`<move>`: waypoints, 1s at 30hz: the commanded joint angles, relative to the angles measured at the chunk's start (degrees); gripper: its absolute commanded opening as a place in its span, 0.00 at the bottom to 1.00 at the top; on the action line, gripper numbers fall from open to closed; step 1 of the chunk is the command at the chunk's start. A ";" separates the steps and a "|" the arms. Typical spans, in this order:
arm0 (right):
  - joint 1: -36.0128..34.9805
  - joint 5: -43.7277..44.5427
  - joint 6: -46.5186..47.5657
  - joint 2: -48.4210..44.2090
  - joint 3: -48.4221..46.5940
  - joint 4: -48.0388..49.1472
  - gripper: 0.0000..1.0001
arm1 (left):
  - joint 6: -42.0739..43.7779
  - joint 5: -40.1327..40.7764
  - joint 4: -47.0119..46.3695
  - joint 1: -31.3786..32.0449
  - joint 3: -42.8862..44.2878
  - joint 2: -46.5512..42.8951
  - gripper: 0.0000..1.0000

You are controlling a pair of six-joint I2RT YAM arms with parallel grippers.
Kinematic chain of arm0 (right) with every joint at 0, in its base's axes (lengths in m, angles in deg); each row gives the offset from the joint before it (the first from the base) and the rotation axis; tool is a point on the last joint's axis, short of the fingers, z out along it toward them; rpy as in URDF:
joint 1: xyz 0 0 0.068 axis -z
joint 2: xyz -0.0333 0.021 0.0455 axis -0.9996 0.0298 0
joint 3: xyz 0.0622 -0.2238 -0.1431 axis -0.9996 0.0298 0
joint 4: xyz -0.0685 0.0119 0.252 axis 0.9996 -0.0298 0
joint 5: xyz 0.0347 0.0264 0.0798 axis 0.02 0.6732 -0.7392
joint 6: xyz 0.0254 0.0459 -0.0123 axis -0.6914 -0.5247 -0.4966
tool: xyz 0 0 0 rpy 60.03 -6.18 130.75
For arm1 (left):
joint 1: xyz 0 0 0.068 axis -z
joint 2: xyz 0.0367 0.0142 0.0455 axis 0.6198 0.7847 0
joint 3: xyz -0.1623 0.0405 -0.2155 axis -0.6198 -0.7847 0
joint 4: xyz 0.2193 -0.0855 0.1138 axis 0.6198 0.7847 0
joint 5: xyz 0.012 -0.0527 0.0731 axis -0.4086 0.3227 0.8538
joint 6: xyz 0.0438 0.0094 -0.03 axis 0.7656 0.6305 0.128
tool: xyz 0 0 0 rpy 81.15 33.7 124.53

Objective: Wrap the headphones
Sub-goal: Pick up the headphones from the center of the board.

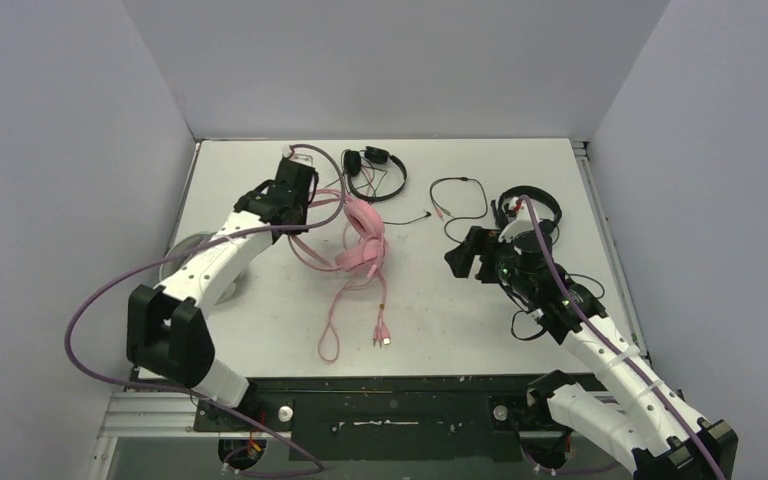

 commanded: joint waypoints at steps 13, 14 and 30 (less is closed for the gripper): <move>-1.15 -17.21 10.20 -0.57 0.65 19.44 0.93 | -7.13 -11.16 0.78 -1.20 14.68 -18.49 0.00; -1.49 -18.08 9.96 -0.65 1.33 21.69 0.93 | -8.14 -12.16 0.93 -1.18 15.27 -18.92 0.00; -8.02 -16.85 10.78 1.65 5.63 43.78 0.93 | -25.62 -35.00 -3.86 -1.26 16.77 -19.68 0.00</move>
